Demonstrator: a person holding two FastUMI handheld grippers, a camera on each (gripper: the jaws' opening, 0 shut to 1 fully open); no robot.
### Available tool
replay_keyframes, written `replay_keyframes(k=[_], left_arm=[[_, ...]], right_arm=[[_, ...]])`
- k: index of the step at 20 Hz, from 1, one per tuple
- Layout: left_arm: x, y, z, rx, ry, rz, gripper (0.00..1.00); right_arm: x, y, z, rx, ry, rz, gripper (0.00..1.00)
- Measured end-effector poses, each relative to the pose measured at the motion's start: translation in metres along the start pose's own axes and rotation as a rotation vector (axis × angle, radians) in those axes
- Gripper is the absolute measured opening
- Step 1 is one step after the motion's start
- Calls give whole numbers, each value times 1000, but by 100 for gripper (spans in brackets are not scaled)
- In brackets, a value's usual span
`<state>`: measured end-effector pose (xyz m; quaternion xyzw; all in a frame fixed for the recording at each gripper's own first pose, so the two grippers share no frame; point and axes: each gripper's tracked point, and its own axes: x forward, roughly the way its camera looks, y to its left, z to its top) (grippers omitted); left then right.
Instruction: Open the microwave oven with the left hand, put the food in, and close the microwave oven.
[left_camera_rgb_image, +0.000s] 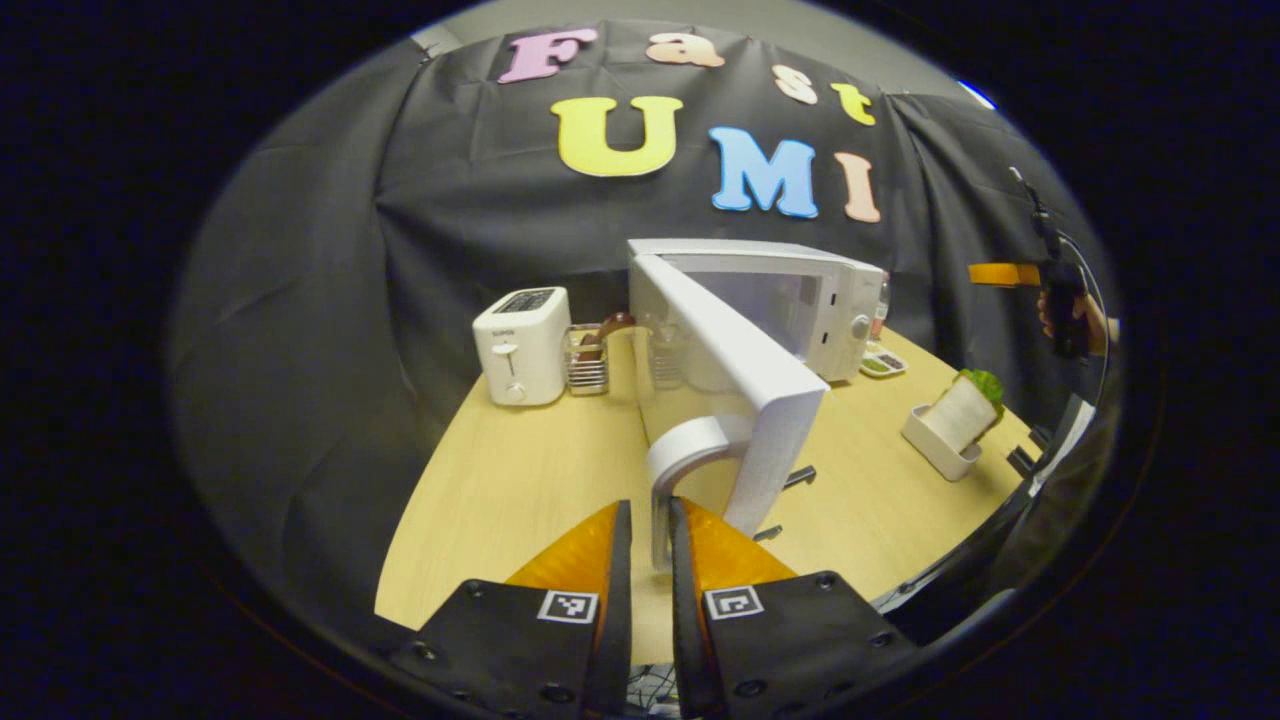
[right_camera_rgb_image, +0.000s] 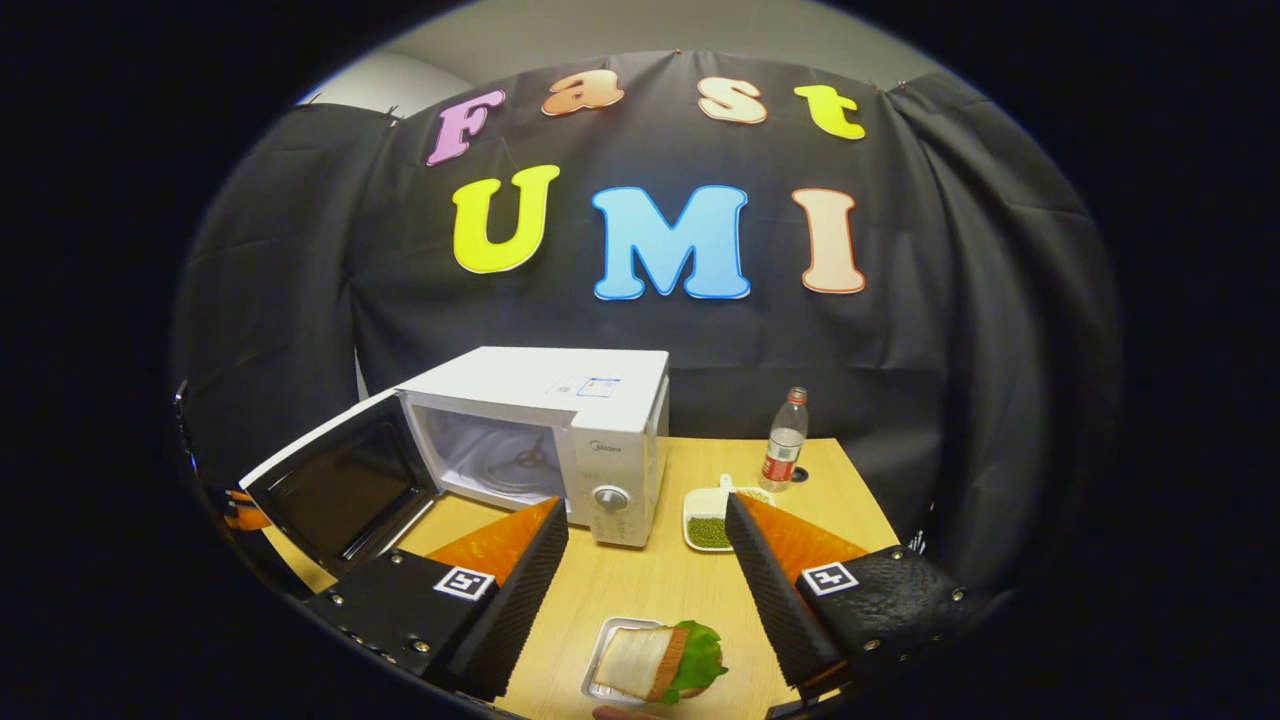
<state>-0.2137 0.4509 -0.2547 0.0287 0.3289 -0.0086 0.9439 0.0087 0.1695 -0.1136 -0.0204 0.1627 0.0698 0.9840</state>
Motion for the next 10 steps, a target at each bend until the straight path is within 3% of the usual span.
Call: replay_keyframes(k=[1,2,4,6,7,10], left_arm=[[-10,6,-6,-49,2,19,17],[-21,9,-1,-91,-21,44,23],[-49,-3,29,-128,-115,78,25],[-76,-2,82,-107,-248,228,29],[-91,-9,115,-100,-333,290,25],[-108,-66,203,-107,-521,308,68]], right_arm=[[0,-8,-8,3,18,-12,96],[1,-18,-19,-1,49,-24,96],[2,-29,-49,-16,135,-14,96],[-2,-35,-78,-5,221,7,96],[-4,-36,-92,5,271,19,96],[-12,-30,-117,71,368,78,96]])
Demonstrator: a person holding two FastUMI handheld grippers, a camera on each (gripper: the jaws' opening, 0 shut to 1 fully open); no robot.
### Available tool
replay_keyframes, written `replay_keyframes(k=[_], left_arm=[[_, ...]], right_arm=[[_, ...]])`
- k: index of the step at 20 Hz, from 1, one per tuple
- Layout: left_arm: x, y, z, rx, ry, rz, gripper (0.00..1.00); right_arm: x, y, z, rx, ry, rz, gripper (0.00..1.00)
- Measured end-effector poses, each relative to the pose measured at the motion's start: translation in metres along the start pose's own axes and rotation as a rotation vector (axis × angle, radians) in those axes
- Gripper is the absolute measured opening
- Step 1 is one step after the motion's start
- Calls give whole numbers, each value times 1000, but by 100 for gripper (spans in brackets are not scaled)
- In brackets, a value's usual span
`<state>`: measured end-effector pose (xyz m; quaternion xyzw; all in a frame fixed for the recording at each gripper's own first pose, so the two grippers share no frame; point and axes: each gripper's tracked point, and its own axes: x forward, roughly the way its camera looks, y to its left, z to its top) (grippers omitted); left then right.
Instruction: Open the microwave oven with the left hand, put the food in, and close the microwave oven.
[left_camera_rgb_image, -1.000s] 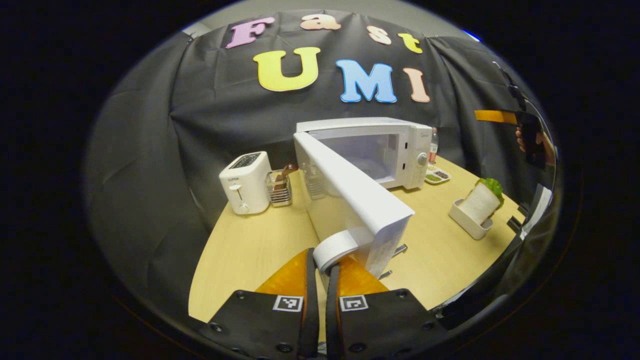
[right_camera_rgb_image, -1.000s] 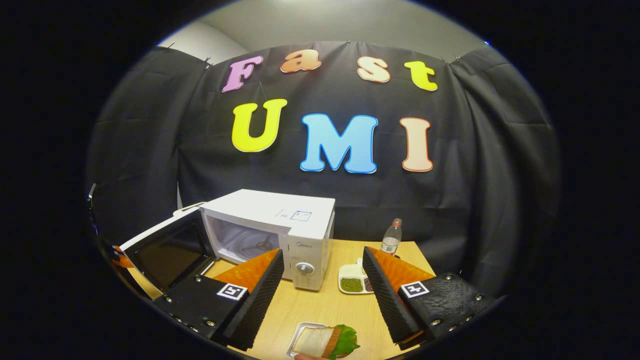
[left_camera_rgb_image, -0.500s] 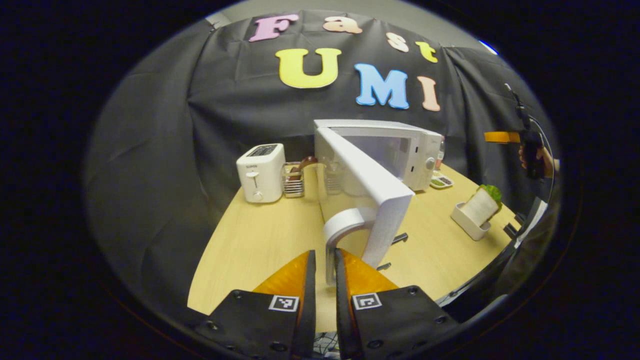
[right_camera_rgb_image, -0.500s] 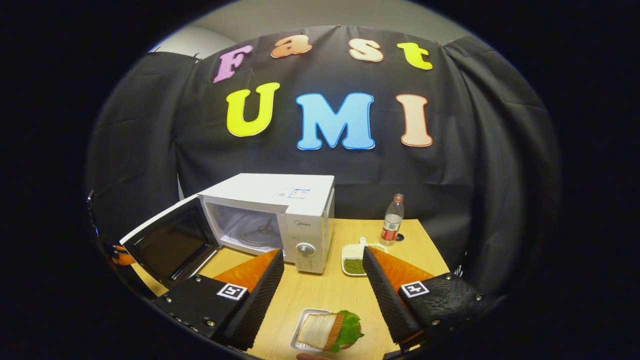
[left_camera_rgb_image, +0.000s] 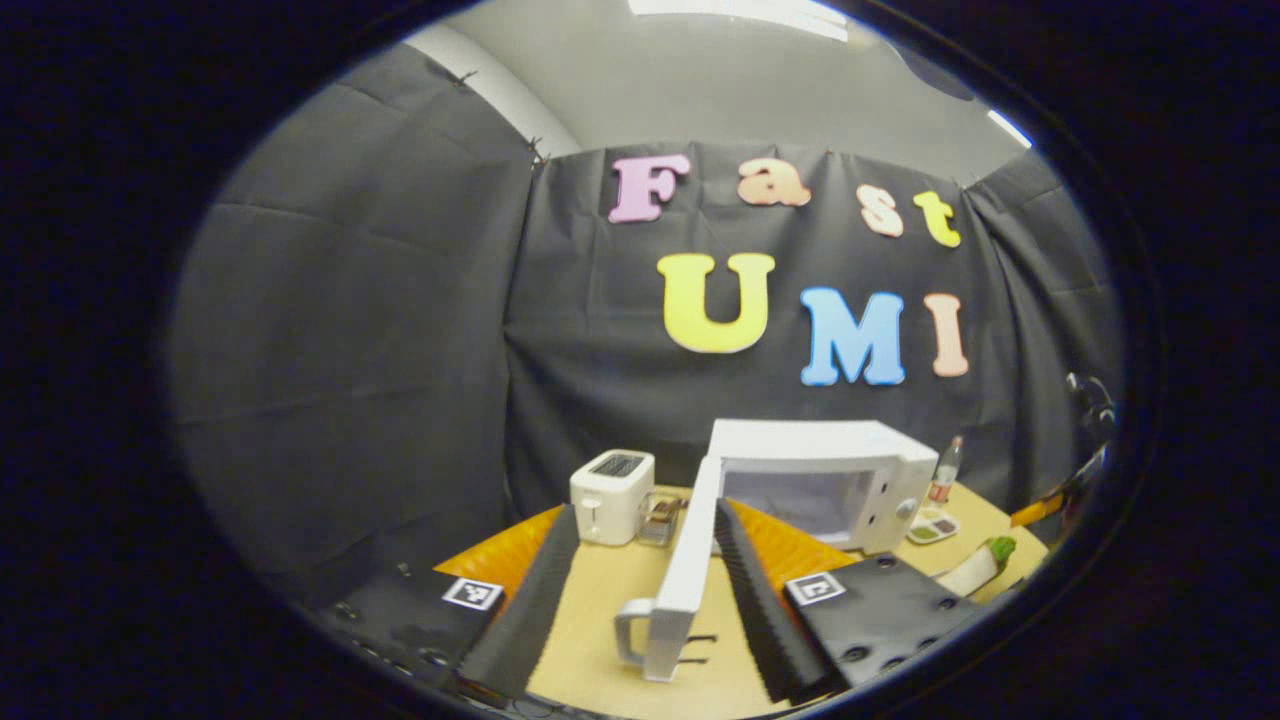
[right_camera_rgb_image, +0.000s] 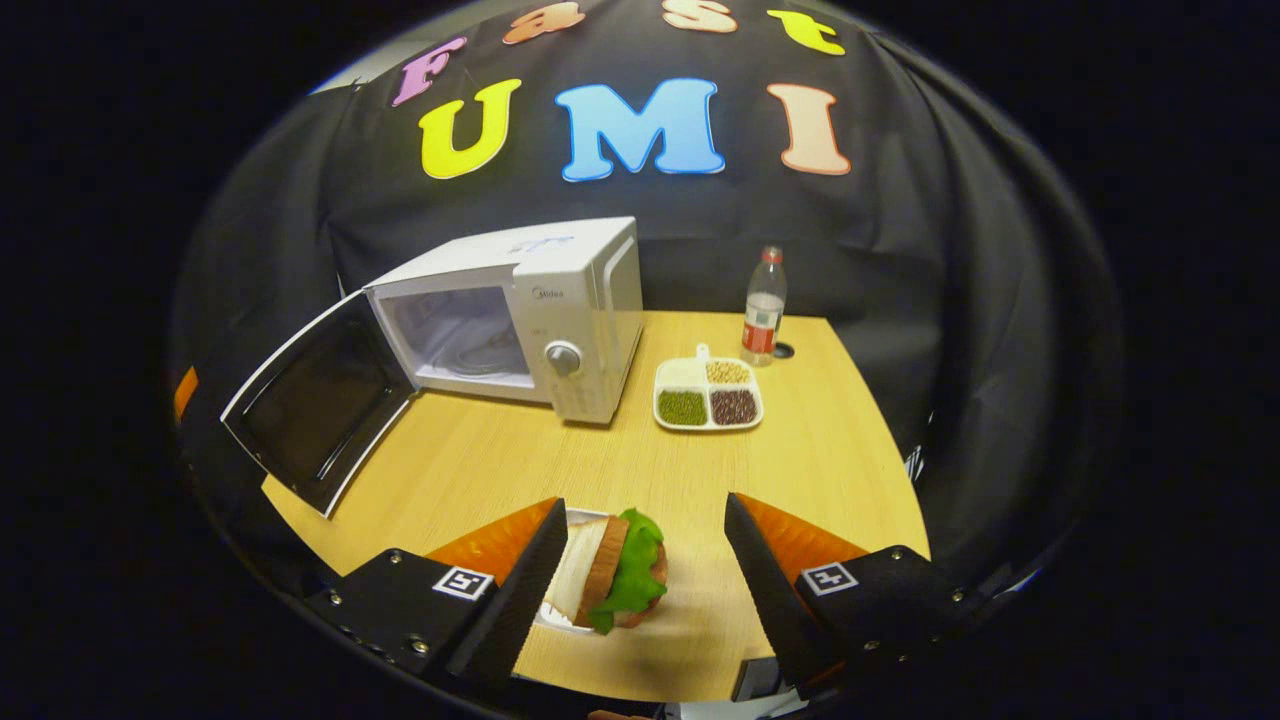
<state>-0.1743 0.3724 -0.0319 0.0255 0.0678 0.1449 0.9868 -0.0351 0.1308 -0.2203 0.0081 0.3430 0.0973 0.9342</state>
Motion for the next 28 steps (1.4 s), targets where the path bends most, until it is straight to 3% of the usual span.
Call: replay_keyframes(k=[2,8,11,14,15,16,17,22,27,28], left_arm=[[14,-39,25,-41,-47,-3,97],[65,-156,92,-27,-124,-130,97],[84,-186,93,11,-104,-129,97],[93,-216,88,2,-69,-140,97],[92,-221,88,8,-61,-136,97],[93,-224,89,19,-56,-131,97],[92,-226,90,35,-55,-122,95],[97,-239,90,48,-41,-148,97],[115,-220,93,43,-42,-202,95],[118,-214,95,45,-50,-212,99]], right_arm=[[0,3,-22,20,73,37,96],[19,10,-60,119,239,133,95],[34,11,-72,157,298,161,89],[39,21,-75,230,351,241,69],[40,23,-77,239,367,269,53],[39,19,-71,269,373,281,53],[42,22,-74,280,382,307,28],[30,21,-53,259,333,327,28],[12,65,3,431,190,388,28],[15,79,14,481,169,407,28]])
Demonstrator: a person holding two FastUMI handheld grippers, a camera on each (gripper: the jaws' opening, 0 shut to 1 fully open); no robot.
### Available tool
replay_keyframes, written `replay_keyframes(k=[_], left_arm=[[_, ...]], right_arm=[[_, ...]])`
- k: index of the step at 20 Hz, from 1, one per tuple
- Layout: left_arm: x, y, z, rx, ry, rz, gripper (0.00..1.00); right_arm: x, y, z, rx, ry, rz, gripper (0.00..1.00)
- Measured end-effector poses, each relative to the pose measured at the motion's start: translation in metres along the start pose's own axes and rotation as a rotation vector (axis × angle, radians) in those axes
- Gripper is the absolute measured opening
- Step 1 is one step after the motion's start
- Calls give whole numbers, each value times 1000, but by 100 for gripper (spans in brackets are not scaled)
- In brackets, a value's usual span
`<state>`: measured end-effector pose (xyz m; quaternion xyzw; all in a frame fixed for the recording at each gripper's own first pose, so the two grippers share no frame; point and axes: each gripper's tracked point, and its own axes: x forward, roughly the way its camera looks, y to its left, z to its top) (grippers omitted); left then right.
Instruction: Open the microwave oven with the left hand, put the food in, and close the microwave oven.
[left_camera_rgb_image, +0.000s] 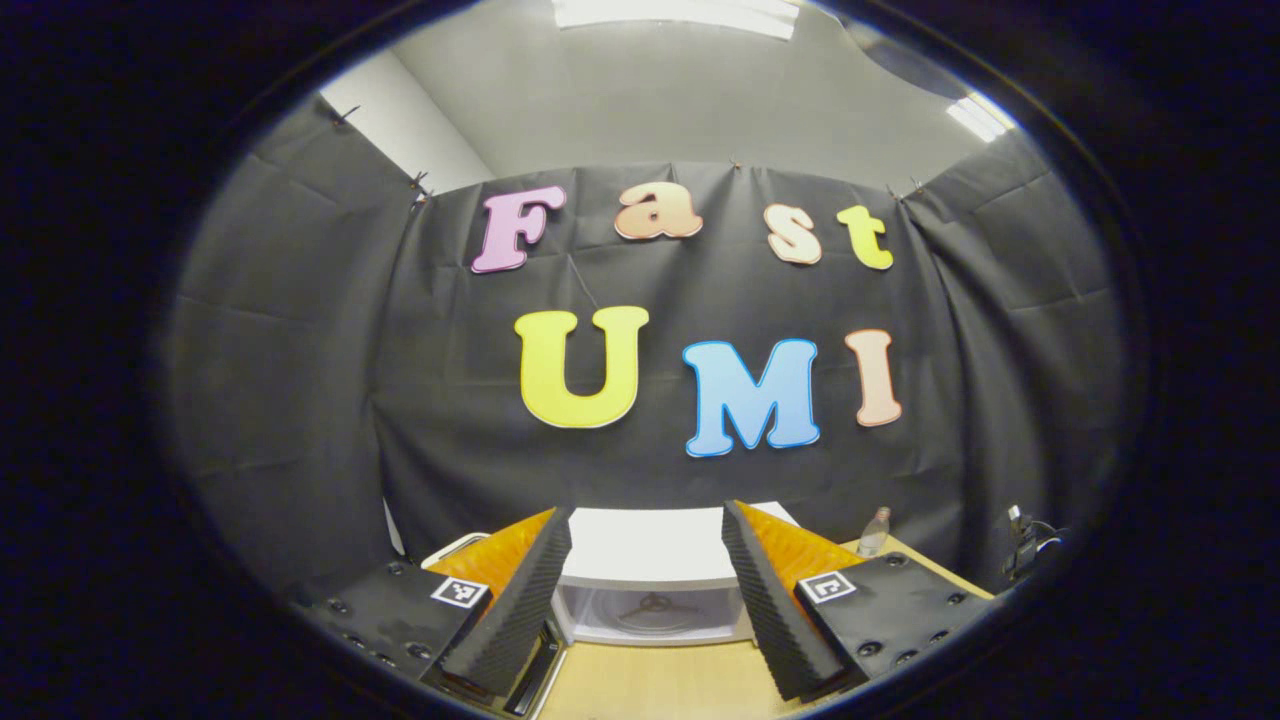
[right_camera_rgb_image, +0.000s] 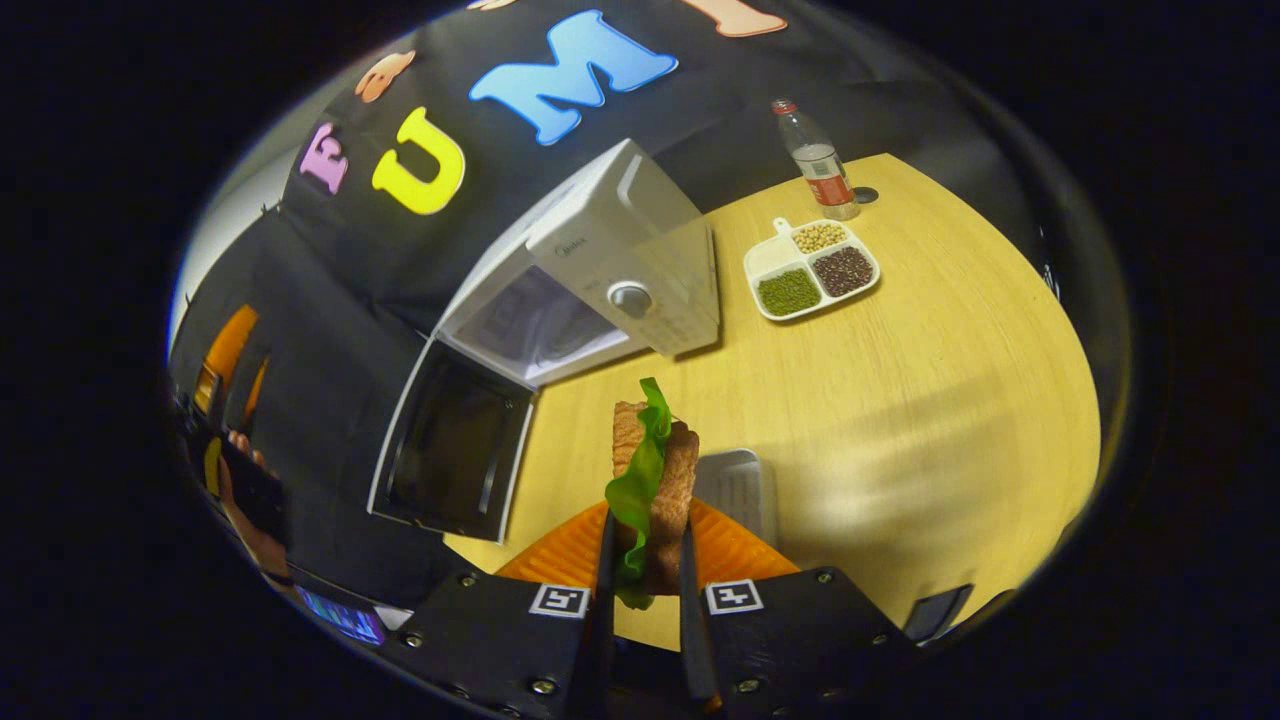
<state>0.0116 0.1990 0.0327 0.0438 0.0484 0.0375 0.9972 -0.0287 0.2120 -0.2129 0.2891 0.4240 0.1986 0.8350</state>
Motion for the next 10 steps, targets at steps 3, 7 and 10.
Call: replay_keyframes(k=[3,7,10], left_arm=[[1,24,-7,28,6,-29,95],[-4,58,-4,-1,2,-52,99],[-8,81,-4,-1,6,-58,99]], right_arm=[[30,42,9,98,-51,68,28],[77,74,21,180,-118,80,28],[111,95,32,299,-170,118,28]])
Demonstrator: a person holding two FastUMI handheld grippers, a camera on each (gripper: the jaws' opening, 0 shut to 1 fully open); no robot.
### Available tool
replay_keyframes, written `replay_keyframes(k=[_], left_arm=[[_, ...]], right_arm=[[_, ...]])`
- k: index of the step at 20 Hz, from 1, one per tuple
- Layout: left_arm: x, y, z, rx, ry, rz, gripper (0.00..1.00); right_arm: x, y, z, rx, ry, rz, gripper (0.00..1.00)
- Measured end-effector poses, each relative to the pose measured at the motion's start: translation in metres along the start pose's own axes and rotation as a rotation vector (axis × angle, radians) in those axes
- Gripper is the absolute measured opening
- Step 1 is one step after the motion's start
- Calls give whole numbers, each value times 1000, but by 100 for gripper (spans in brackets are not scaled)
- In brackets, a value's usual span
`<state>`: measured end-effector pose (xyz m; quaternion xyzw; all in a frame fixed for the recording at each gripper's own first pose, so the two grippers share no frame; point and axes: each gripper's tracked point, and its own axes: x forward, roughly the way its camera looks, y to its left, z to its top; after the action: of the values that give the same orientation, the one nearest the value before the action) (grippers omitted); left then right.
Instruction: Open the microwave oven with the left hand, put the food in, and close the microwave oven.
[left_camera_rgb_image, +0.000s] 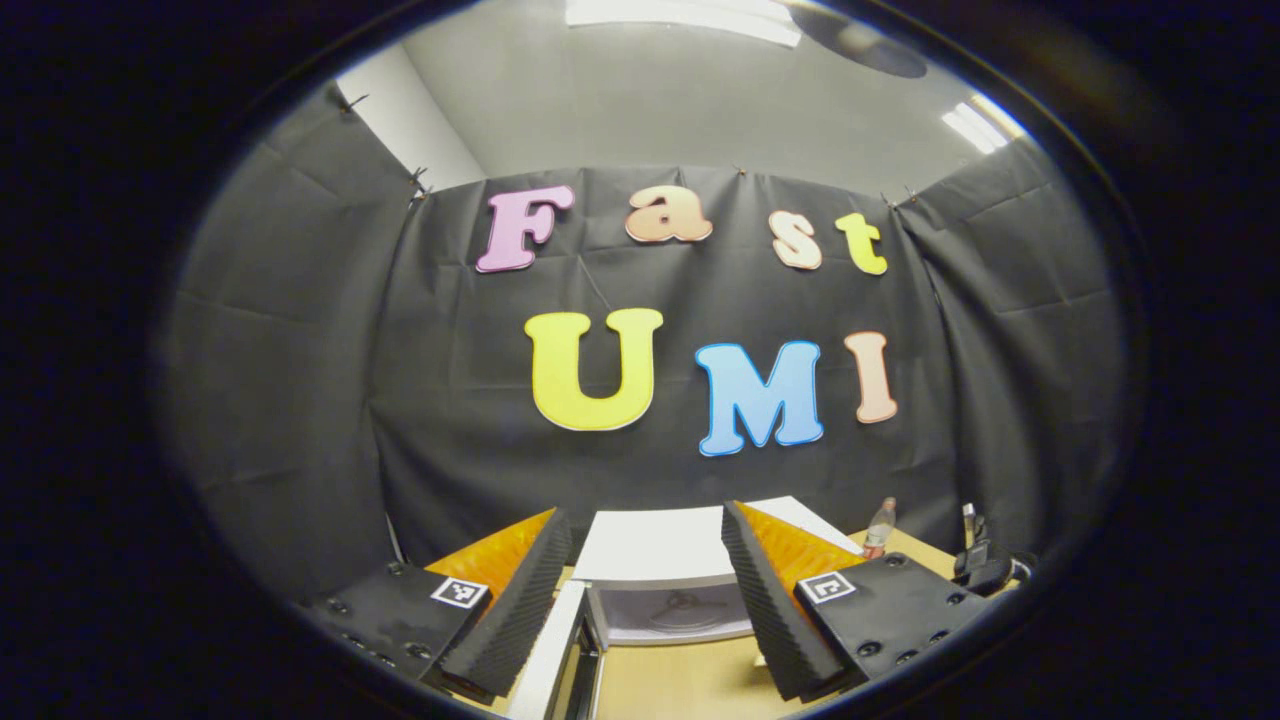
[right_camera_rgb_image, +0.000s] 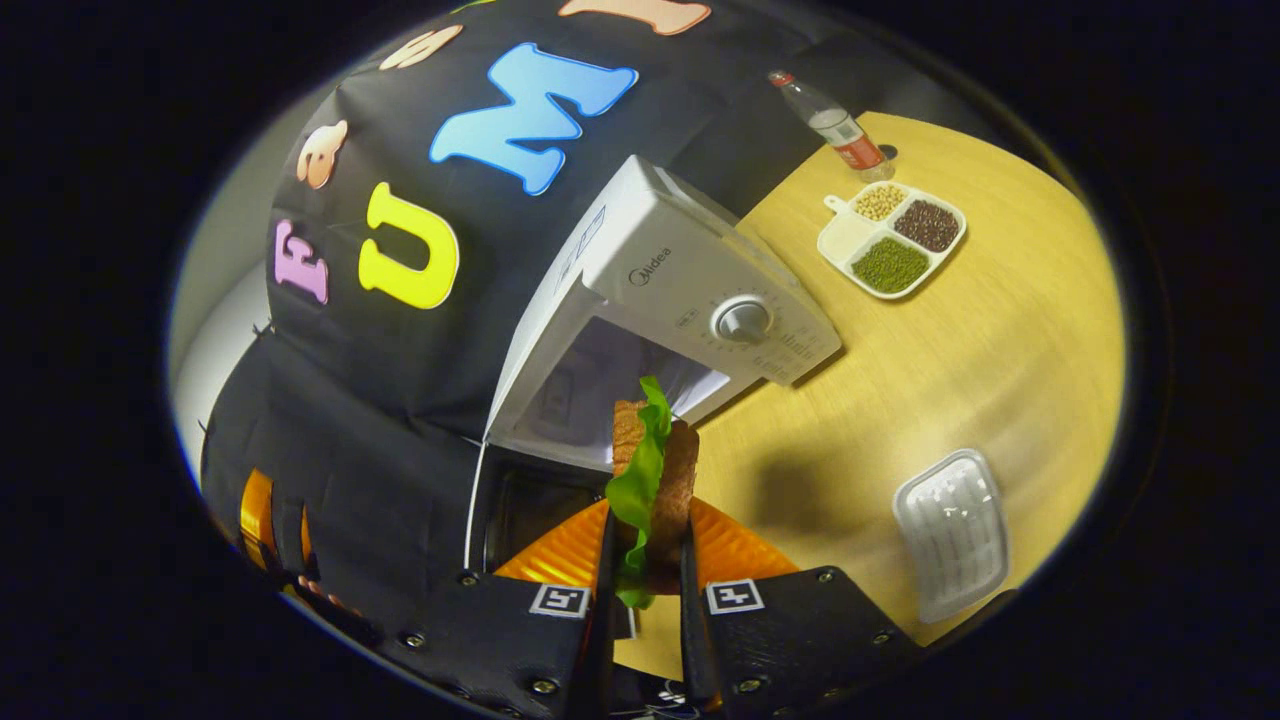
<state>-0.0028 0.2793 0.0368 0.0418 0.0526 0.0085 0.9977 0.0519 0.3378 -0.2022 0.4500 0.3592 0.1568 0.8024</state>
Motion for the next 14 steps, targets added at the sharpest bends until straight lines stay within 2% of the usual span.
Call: replay_keyframes(k=[6,12,14], left_arm=[[-17,55,-2,-21,2,38,99],[-19,104,-10,-38,6,96,97],[-22,120,-13,-50,1,116,99]], right_arm=[[74,19,9,193,-118,41,28],[127,38,18,276,-282,76,28],[148,39,14,327,-298,70,28]])
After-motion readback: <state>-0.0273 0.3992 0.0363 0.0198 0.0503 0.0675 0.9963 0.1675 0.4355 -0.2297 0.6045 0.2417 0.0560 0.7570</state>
